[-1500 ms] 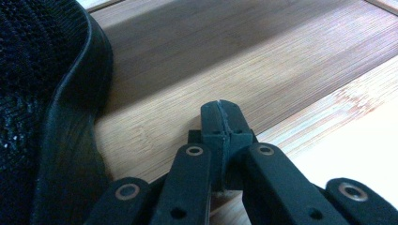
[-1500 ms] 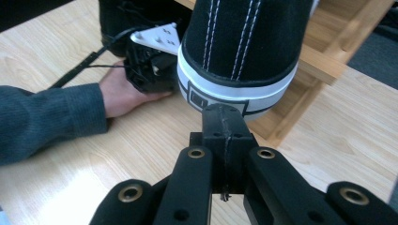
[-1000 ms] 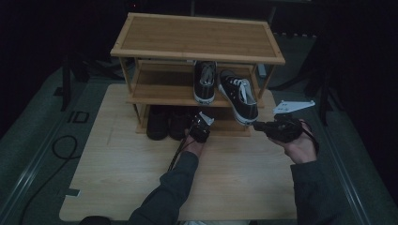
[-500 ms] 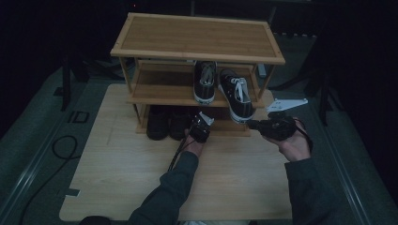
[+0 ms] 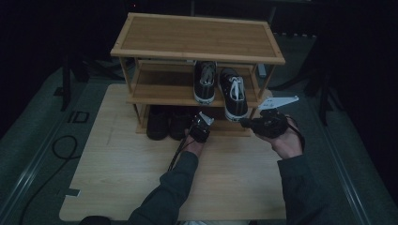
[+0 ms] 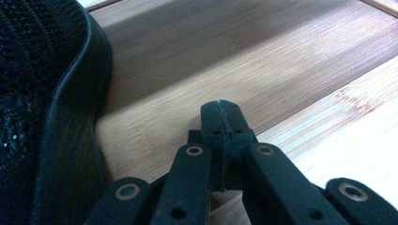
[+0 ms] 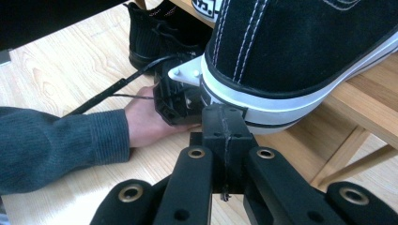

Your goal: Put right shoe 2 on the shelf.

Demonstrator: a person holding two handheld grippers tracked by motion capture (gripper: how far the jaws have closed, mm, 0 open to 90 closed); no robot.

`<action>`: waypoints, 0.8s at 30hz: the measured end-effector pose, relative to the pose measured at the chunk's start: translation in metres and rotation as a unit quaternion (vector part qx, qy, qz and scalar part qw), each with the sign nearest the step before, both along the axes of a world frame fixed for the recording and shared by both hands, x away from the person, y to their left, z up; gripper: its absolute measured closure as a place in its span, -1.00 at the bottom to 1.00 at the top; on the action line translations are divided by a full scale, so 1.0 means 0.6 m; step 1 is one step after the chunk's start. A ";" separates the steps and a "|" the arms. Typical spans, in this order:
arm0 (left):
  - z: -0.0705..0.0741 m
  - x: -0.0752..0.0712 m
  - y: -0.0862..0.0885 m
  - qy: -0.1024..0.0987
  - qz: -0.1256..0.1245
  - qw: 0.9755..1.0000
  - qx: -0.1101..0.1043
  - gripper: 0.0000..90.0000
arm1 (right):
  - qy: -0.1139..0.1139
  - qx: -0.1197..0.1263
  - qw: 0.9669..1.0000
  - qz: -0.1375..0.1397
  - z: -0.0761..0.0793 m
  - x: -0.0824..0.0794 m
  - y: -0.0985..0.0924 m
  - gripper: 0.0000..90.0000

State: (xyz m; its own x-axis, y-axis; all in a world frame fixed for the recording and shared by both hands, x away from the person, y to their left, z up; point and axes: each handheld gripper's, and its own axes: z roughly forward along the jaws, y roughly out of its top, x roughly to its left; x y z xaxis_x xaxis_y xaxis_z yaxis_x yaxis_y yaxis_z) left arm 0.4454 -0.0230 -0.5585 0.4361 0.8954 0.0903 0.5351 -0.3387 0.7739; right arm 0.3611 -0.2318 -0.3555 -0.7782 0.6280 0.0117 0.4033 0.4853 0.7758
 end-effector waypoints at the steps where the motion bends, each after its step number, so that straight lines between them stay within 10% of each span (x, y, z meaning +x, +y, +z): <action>1: 0.000 0.000 0.000 0.000 0.000 1.000 0.000 1.00 | 0.000 0.001 1.000 0.000 0.000 0.001 0.001 1.00; 24: 0.000 0.000 0.000 0.000 0.001 1.000 0.000 1.00 | 0.003 0.003 1.000 -0.021 -0.013 0.044 0.020 1.00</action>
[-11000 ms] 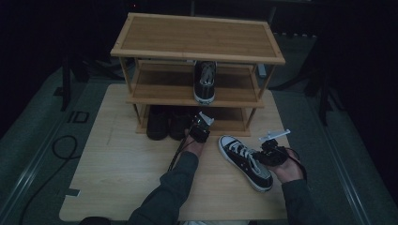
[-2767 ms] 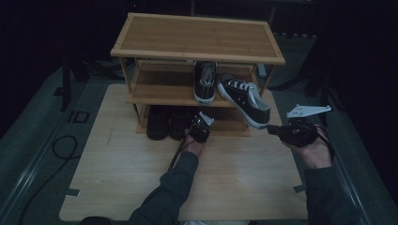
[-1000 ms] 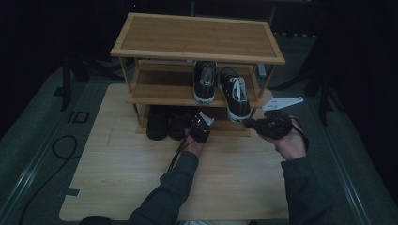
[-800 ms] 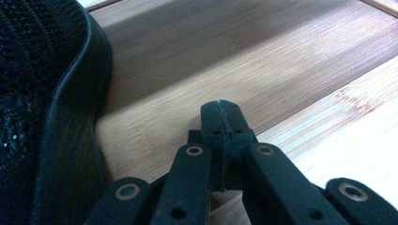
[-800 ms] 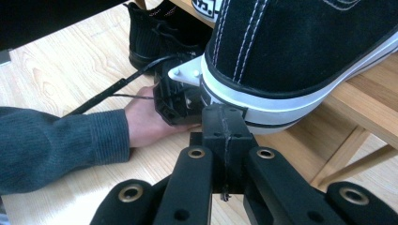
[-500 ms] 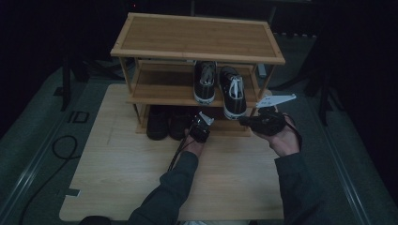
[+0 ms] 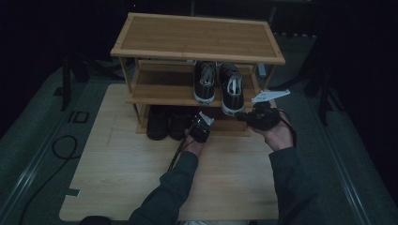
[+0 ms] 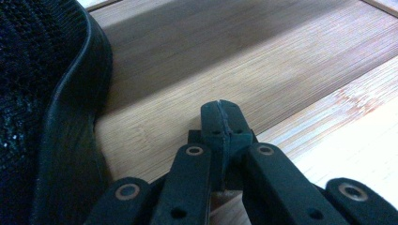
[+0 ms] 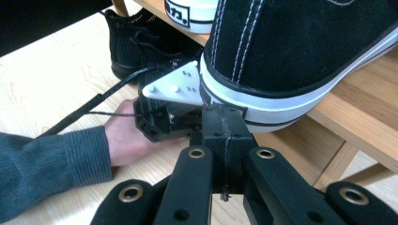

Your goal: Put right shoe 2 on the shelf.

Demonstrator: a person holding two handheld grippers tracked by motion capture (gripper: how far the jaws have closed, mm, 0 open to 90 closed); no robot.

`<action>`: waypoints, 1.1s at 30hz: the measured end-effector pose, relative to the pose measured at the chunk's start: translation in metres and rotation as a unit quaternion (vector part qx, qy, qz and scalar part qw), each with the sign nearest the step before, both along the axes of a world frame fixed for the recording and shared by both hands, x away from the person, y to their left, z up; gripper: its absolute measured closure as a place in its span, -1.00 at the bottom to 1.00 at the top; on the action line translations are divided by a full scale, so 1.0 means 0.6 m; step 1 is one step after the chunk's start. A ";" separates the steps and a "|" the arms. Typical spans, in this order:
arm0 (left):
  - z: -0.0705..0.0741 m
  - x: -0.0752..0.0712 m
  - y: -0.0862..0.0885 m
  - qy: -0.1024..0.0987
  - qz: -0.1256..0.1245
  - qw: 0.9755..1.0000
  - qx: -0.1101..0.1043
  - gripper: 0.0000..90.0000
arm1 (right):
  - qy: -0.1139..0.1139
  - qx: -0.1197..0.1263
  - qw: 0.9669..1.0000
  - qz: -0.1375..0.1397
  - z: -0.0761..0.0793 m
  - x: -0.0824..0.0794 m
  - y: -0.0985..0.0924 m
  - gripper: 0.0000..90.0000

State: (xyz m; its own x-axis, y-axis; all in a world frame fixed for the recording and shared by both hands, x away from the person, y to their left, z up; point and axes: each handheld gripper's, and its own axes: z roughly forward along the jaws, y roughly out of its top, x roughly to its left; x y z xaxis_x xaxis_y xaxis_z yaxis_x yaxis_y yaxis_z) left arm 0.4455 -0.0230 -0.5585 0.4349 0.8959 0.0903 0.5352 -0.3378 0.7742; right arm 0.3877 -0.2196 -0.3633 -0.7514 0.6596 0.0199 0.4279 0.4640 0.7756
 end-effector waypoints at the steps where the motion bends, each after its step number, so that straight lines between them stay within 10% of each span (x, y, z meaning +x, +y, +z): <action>1: 0.000 0.000 0.000 0.000 0.000 1.000 0.000 1.00 | 0.000 0.000 1.000 -0.002 0.000 0.000 0.002 1.00; 33: 0.000 -0.001 0.000 0.000 0.006 1.000 -0.001 1.00 | 0.007 -0.032 0.999 0.010 0.004 0.041 0.042 1.00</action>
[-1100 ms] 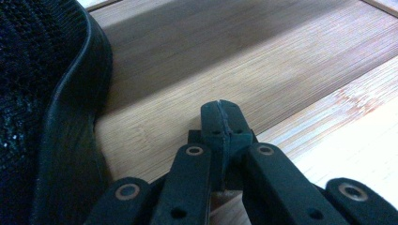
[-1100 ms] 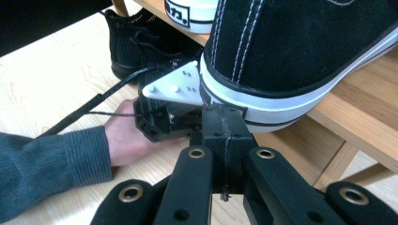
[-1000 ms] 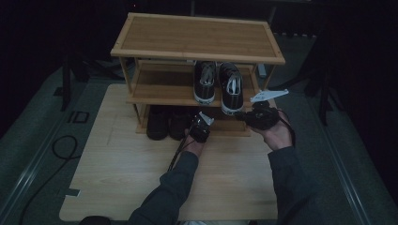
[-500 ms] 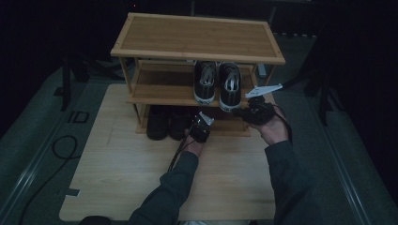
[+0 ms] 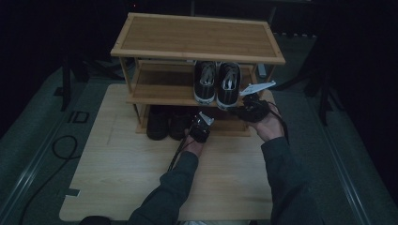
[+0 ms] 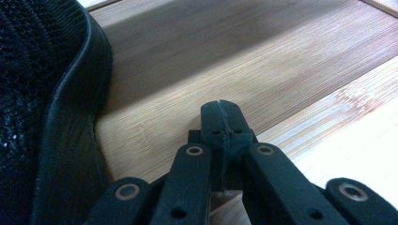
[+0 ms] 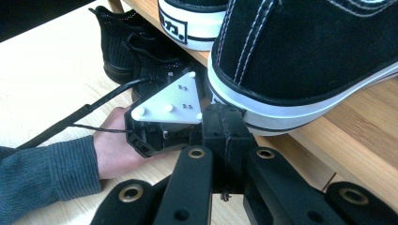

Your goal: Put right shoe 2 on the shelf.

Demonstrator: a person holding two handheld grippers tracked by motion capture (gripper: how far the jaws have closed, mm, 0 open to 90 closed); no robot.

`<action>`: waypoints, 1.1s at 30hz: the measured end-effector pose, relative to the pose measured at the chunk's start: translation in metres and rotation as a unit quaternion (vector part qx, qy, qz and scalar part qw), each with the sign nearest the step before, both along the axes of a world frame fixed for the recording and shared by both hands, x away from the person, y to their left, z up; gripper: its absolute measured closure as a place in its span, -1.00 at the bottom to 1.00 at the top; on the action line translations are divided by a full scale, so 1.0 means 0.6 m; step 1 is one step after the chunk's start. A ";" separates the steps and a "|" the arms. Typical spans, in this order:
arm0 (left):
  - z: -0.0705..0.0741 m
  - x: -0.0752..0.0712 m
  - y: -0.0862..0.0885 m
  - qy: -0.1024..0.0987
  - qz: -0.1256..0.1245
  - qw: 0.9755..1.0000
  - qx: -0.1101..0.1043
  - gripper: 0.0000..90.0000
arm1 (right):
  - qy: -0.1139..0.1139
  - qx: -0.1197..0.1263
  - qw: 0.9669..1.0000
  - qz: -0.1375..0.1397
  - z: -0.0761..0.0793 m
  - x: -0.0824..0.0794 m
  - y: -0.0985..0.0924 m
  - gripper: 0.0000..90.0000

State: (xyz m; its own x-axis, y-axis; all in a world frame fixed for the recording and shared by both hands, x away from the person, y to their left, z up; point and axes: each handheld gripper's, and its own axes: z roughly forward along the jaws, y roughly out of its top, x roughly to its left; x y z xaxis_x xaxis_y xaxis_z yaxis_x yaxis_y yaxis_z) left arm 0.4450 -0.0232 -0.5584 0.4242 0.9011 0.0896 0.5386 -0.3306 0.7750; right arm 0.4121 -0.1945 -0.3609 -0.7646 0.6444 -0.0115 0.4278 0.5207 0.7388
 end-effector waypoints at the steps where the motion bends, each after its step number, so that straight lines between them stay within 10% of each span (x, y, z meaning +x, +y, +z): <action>1: 0.000 0.000 0.000 0.000 0.000 1.000 -0.001 1.00 | 0.001 0.000 1.000 0.001 0.000 0.001 0.001 1.00; 33: 0.000 0.001 0.000 0.001 -0.005 1.000 -0.005 1.00 | -0.012 0.000 1.000 -0.006 -0.009 0.014 0.011 1.00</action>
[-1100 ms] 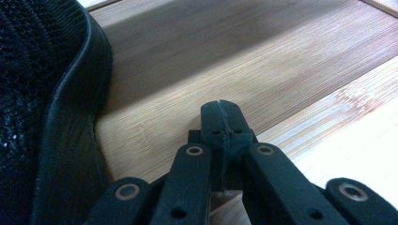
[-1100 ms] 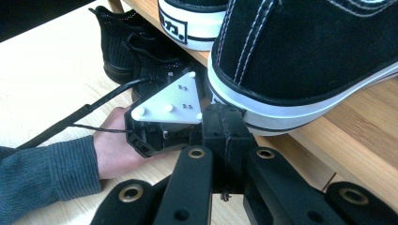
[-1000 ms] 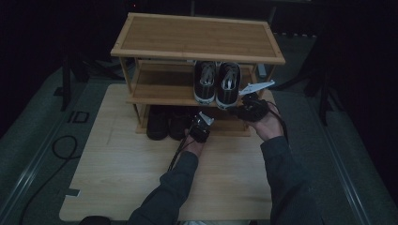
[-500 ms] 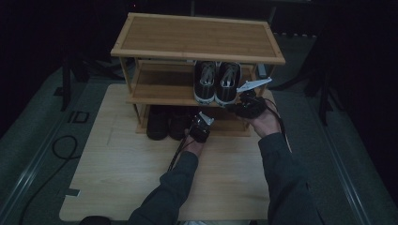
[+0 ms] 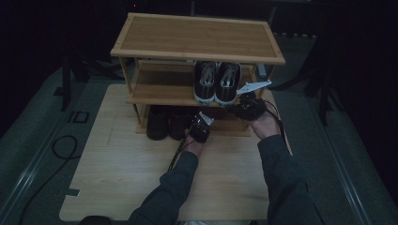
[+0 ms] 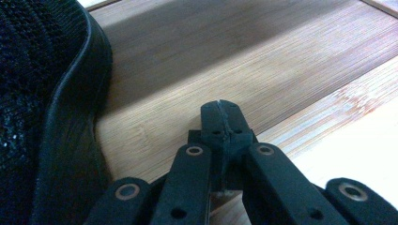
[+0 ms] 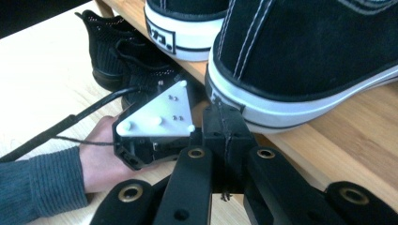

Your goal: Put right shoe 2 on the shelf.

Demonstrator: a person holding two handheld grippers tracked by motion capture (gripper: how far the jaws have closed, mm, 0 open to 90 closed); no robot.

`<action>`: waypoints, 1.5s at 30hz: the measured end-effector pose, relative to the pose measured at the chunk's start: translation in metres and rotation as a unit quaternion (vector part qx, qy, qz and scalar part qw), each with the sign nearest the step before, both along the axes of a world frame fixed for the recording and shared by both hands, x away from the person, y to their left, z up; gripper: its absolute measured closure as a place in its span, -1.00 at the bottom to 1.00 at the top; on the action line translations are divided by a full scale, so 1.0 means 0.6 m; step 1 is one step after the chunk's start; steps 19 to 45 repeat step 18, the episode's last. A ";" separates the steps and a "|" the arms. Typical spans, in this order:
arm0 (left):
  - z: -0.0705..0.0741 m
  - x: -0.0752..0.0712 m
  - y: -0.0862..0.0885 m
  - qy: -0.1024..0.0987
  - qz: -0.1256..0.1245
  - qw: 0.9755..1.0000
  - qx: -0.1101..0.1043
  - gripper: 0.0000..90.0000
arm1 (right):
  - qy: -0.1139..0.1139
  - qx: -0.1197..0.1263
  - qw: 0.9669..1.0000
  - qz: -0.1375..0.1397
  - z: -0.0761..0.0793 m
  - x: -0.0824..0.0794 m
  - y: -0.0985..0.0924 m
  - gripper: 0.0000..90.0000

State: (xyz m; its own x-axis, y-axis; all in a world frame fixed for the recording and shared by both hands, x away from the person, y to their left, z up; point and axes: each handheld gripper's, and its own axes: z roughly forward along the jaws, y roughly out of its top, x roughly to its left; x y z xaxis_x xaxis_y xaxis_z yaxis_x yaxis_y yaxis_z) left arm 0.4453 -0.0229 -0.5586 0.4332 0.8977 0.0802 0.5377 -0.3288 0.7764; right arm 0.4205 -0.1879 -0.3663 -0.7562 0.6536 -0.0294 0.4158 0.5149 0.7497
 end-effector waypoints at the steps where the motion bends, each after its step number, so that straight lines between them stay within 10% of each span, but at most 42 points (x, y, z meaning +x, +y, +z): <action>1: 0.000 0.000 0.000 0.000 0.000 1.000 0.000 1.00 | 0.000 0.000 1.000 0.000 0.000 0.000 0.000 1.00; 13: 0.000 0.000 0.000 -0.001 -0.002 1.000 0.005 1.00 | -0.001 -0.002 1.000 -0.027 -0.021 -0.044 -0.042 0.98; 45: 0.000 0.000 -0.001 -0.003 0.000 1.000 0.001 1.00 | 0.015 -0.006 0.999 -0.036 -0.047 -0.044 -0.053 0.97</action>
